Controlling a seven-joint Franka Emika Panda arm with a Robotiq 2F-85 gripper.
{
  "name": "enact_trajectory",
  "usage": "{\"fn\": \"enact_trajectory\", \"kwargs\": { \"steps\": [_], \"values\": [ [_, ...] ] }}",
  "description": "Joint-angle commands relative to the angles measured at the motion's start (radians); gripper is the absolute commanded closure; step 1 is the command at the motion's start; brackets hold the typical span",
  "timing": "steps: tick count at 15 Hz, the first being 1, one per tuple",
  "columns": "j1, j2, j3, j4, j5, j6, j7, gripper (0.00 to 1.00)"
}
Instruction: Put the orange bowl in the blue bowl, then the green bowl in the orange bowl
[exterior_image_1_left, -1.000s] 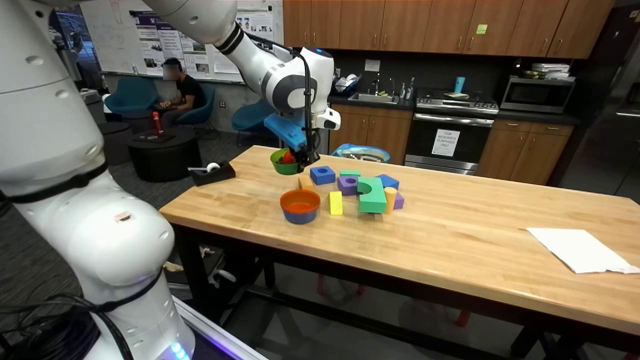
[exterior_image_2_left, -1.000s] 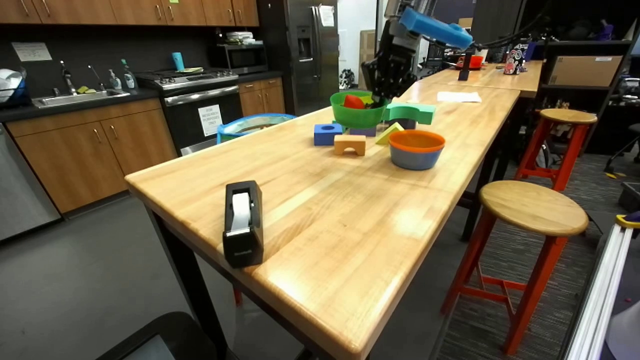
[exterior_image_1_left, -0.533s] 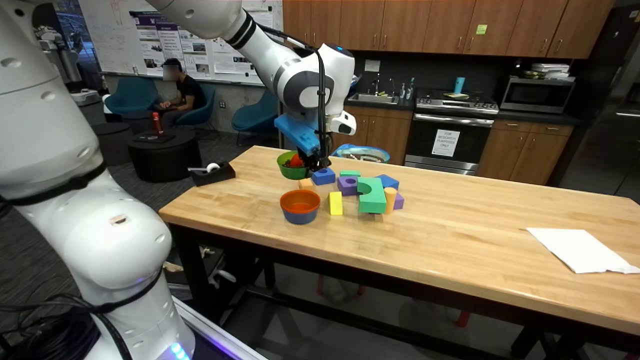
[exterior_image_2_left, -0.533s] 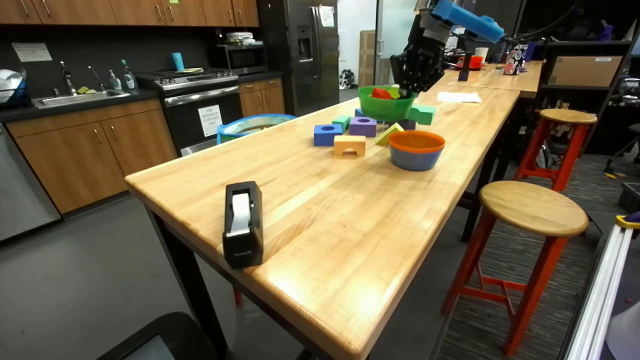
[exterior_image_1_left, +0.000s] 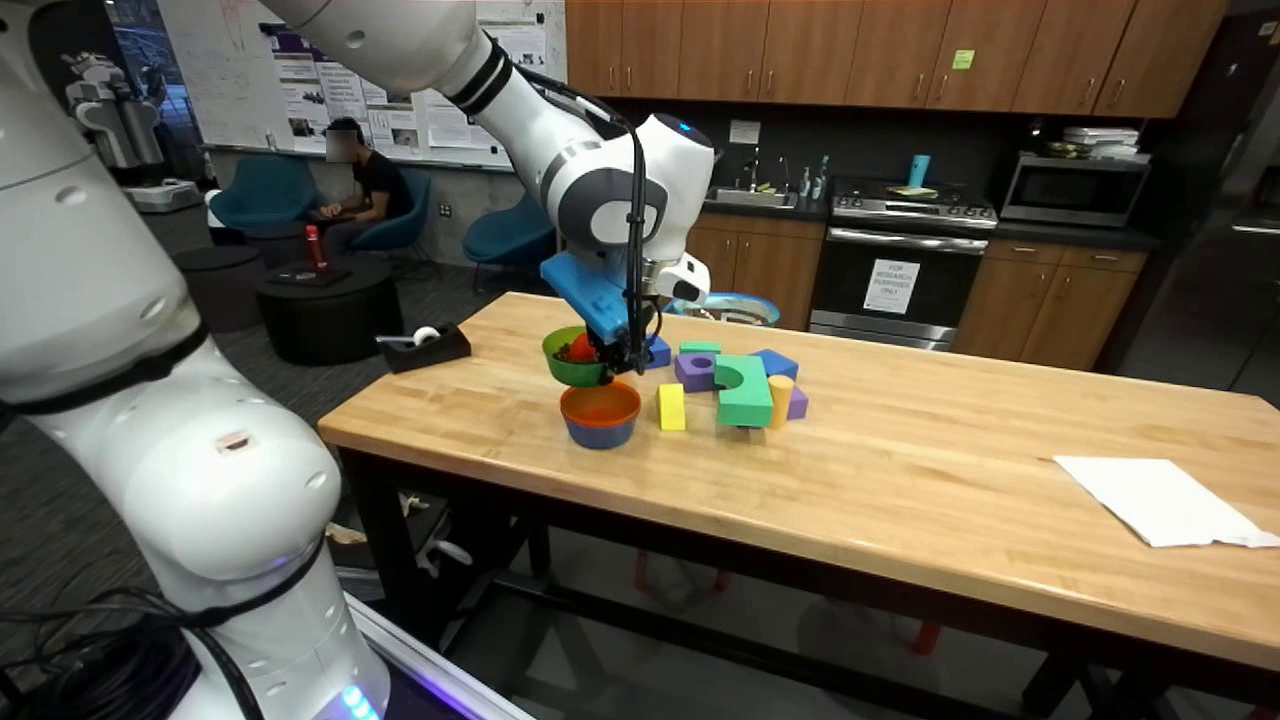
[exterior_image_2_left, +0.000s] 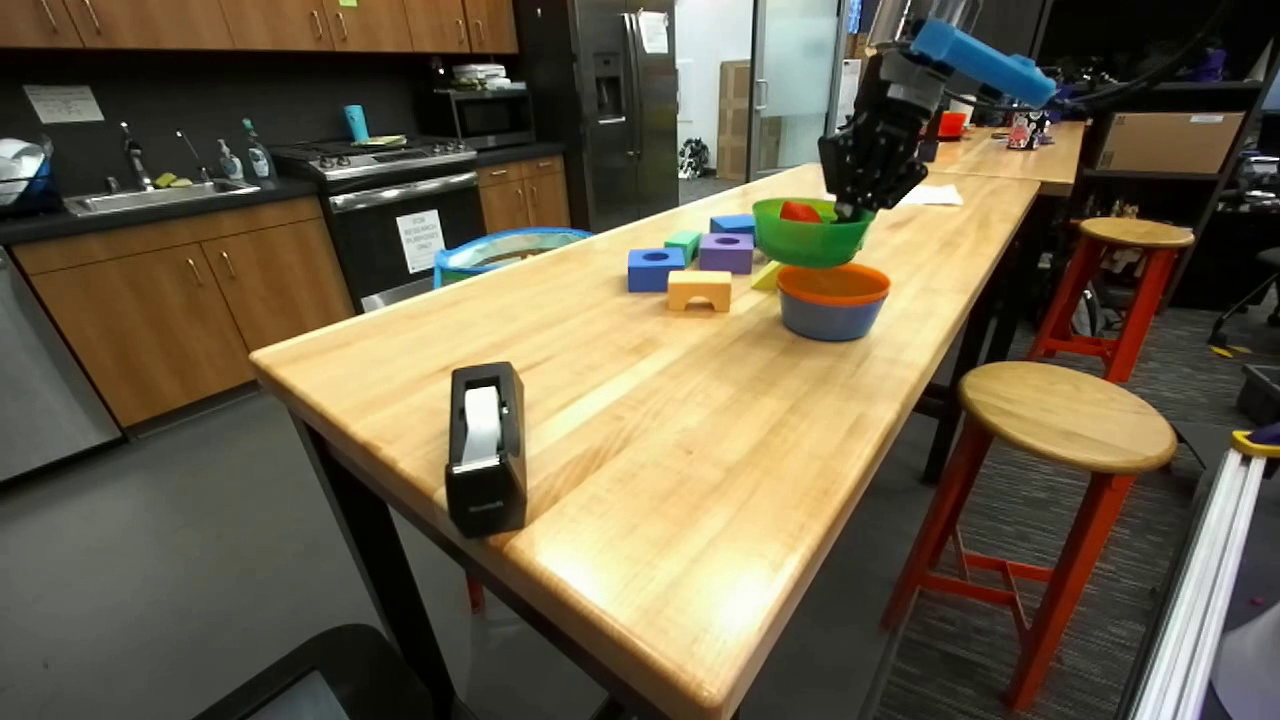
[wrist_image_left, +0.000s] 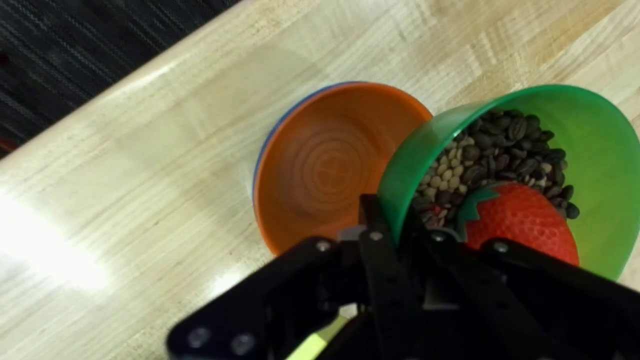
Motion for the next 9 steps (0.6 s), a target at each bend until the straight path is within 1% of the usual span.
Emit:
{"fn": "enact_trajectory", "kwargs": {
  "steps": [1, 9],
  "values": [
    [-0.019, -0.041, -0.014, -0.049, 0.003, -0.002, -0.006, 0.98],
    [-0.042, -0.032, -0.024, -0.075, -0.001, 0.020, 0.012, 0.98]
  ]
}}
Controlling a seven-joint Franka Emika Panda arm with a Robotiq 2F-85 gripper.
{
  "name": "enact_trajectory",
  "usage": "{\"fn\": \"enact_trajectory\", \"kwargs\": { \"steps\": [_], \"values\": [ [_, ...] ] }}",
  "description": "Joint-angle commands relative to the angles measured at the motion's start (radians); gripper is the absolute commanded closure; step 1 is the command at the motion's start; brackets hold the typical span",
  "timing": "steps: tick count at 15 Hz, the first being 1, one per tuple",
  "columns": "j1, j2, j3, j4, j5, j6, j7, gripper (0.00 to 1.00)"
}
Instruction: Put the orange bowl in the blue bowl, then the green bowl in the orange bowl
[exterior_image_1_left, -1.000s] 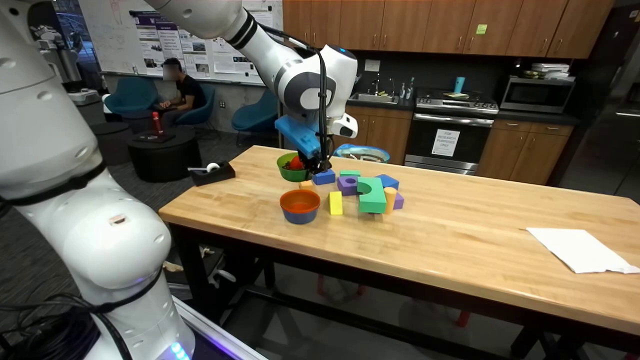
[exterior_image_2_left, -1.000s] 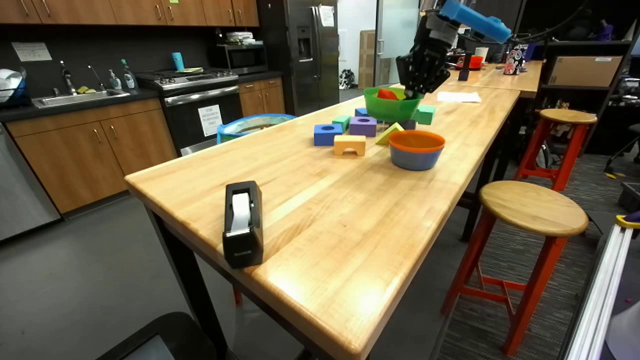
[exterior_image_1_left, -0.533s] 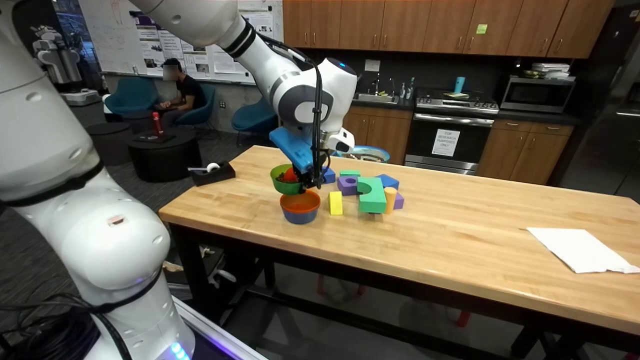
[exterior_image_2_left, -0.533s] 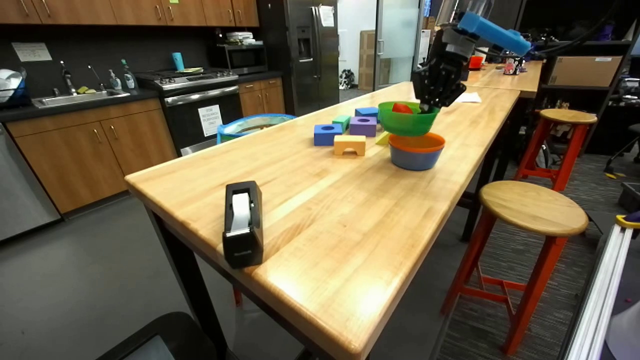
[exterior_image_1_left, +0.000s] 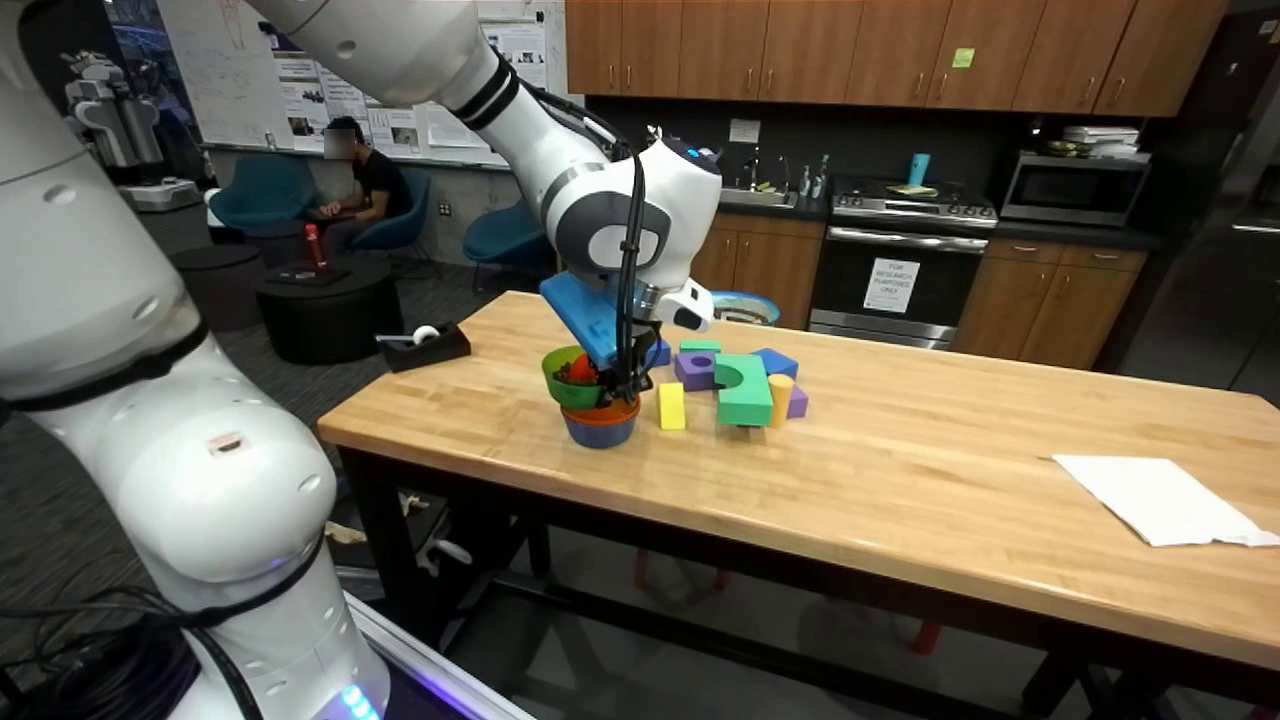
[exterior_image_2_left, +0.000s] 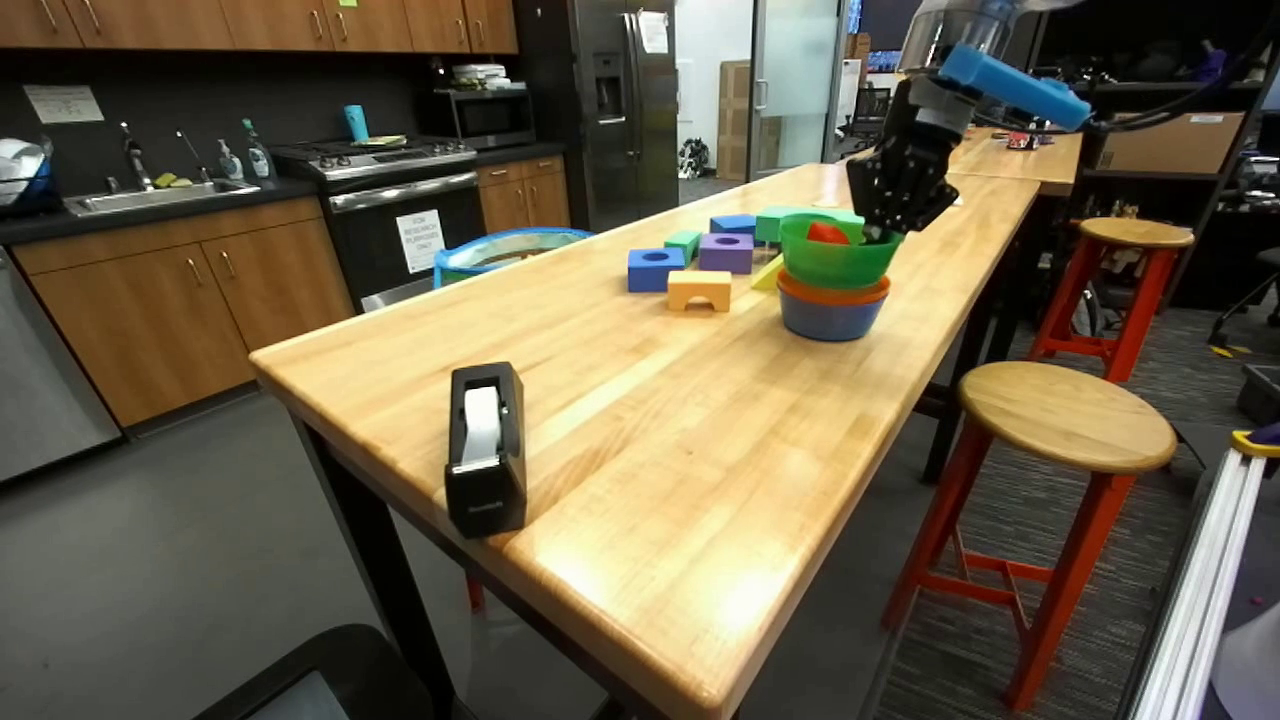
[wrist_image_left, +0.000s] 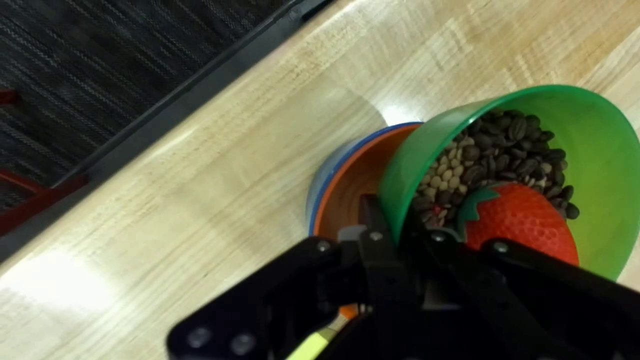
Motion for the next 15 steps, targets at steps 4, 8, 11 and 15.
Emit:
{"fn": "enact_trajectory", "kwargs": {
  "steps": [4, 8, 11, 15],
  "values": [
    [-0.008, -0.009, -0.001, -0.010, -0.002, 0.014, 0.017, 0.98],
    [-0.009, 0.005, -0.003, -0.003, 0.000, 0.018, 0.024, 0.98],
    [-0.010, 0.015, -0.005, 0.003, -0.001, 0.024, 0.027, 0.98],
    [-0.013, 0.032, -0.005, 0.009, -0.003, 0.036, 0.033, 0.98]
  ]
}}
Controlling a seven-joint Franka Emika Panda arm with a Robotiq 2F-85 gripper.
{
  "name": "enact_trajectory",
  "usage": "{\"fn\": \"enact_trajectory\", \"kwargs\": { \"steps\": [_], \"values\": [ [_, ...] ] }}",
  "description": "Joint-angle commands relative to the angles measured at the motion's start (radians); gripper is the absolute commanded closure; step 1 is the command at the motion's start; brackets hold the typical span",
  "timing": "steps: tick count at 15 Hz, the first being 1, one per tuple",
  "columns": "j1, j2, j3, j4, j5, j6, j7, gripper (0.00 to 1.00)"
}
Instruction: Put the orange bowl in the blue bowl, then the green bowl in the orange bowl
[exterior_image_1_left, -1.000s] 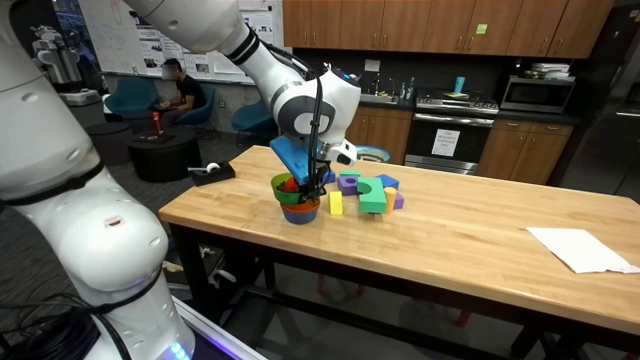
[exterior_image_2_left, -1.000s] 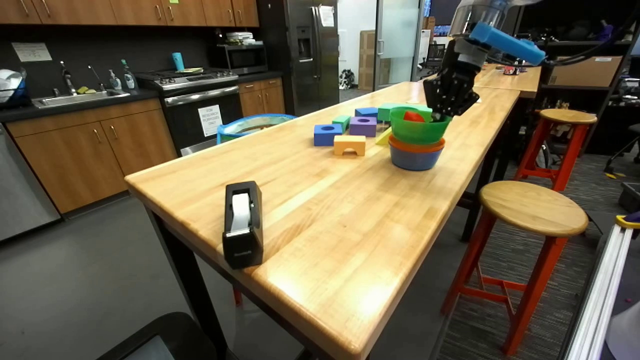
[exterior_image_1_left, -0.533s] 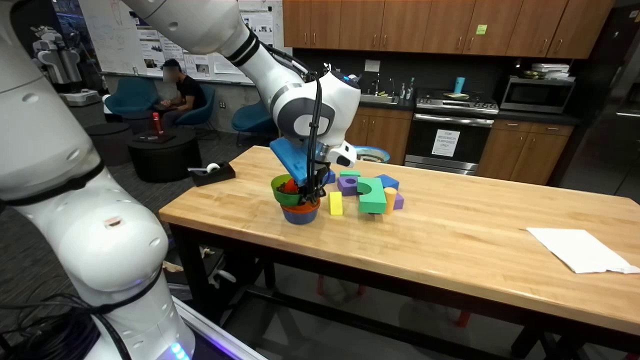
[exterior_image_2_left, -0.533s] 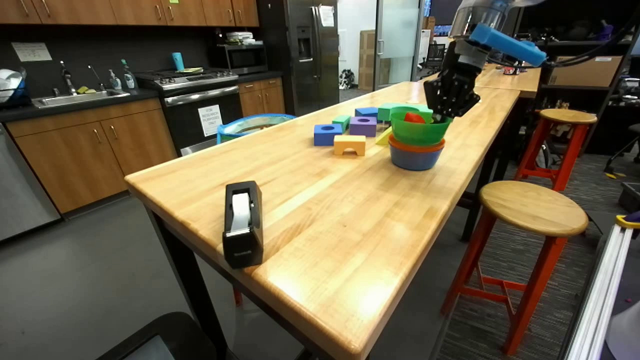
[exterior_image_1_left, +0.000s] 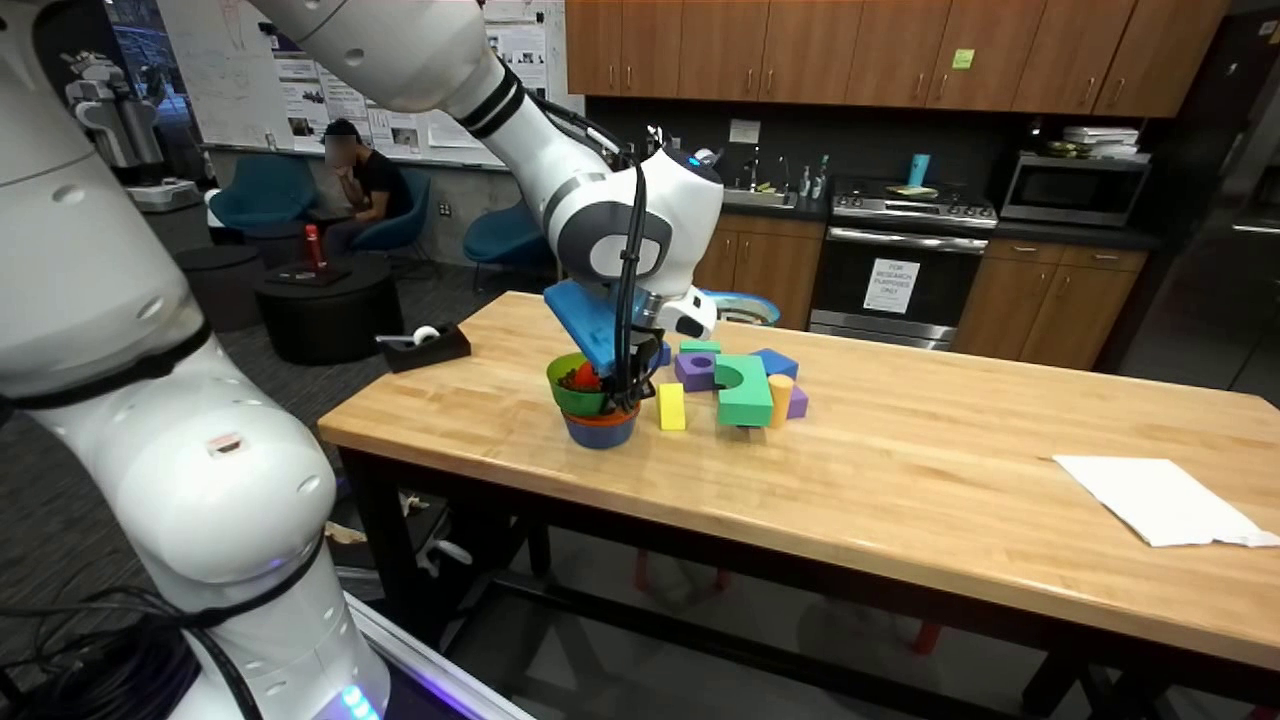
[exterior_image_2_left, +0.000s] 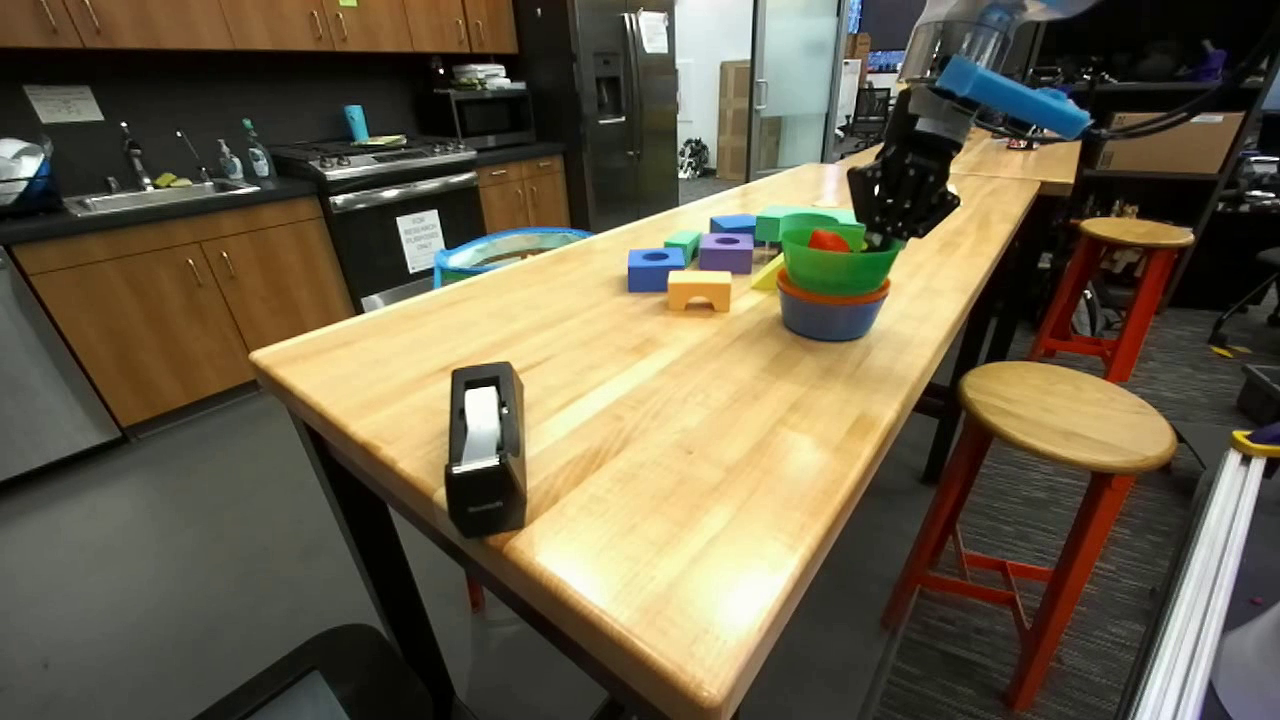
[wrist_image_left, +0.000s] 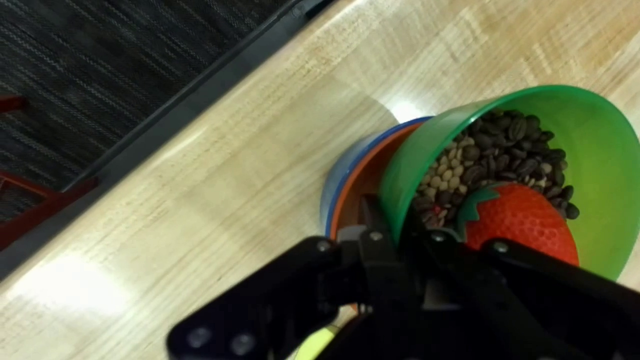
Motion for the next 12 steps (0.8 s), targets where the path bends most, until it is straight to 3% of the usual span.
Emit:
{"fn": "enact_trajectory", "kwargs": {
  "steps": [1, 9, 10, 12],
  "values": [
    [-0.009, 0.018, -0.003, 0.017, -0.001, 0.011, 0.017, 0.98],
    [-0.007, 0.028, 0.001, 0.024, -0.004, 0.021, 0.017, 0.98],
    [-0.008, 0.028, 0.002, 0.025, -0.011, 0.017, 0.022, 0.66],
    [-0.007, 0.027, 0.002, 0.025, -0.010, 0.019, 0.021, 0.60]
  ]
}}
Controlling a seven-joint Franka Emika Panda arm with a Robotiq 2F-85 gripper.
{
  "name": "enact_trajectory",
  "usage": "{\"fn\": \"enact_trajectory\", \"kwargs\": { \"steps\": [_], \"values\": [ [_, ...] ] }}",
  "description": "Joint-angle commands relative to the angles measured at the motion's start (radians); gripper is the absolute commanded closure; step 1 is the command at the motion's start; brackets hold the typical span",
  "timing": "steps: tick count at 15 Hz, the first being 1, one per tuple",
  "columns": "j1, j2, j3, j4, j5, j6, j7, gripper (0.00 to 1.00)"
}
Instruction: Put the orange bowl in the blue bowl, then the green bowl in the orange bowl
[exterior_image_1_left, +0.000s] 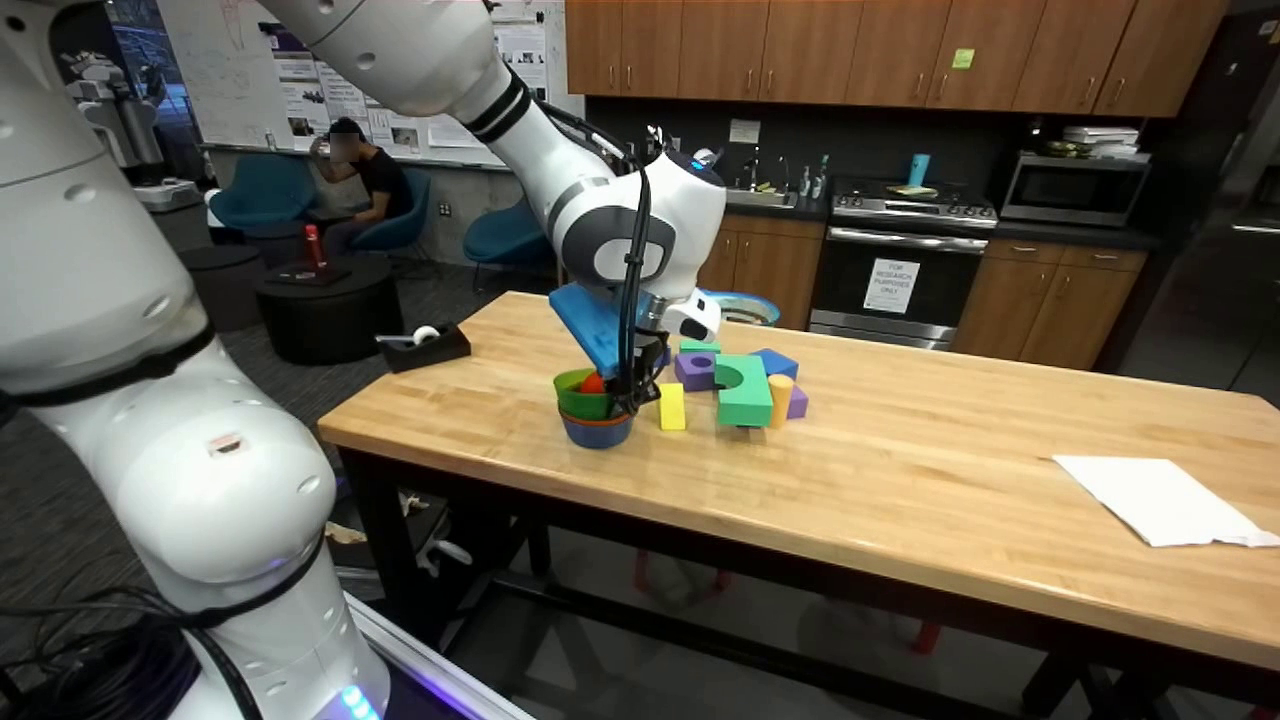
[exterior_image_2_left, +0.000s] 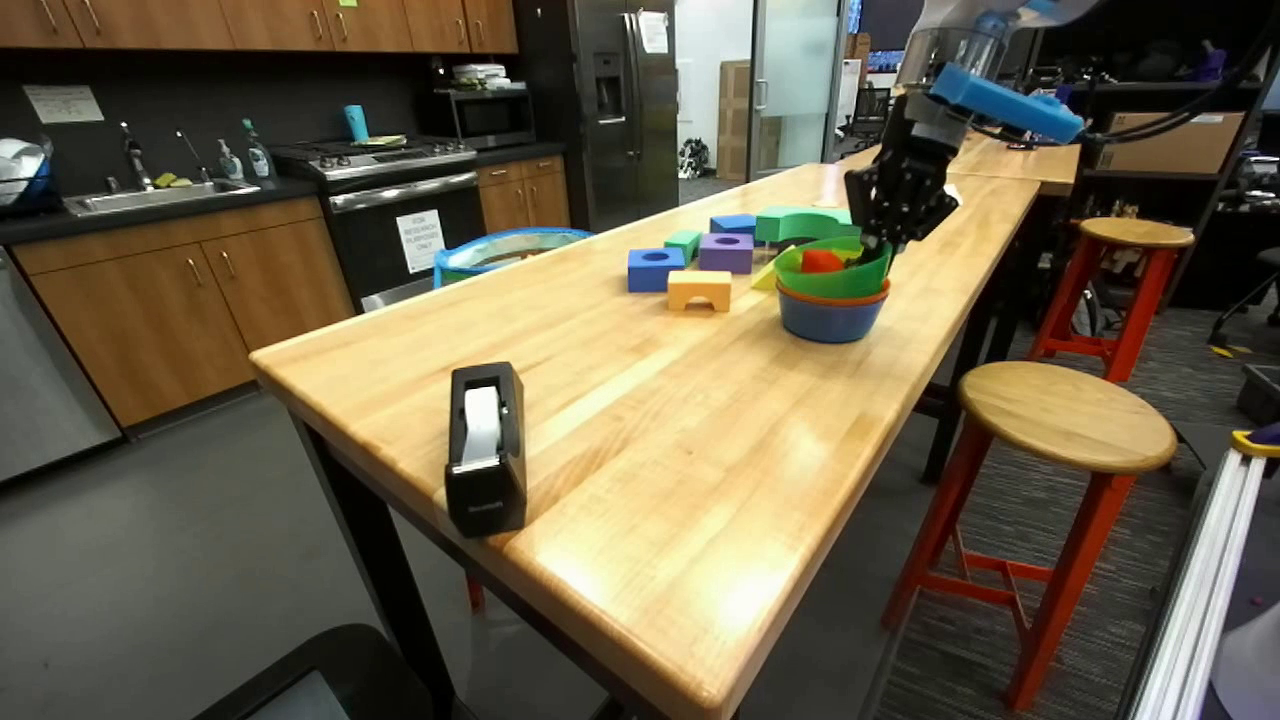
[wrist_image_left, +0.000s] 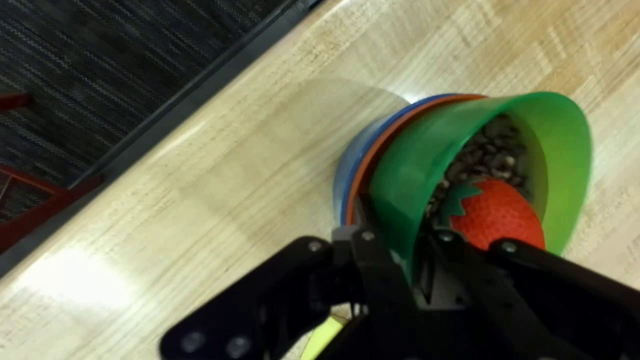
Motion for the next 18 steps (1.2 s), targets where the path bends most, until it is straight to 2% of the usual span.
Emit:
{"fn": "enact_trajectory", "kwargs": {
  "steps": [1, 9, 18],
  "values": [
    [-0.006, 0.005, 0.002, 0.017, -0.009, -0.003, 0.016, 0.55],
    [-0.004, -0.002, 0.004, 0.022, -0.008, -0.005, 0.018, 0.02],
    [0.002, -0.053, 0.035, 0.022, -0.053, 0.018, 0.054, 0.00]
  ]
}}
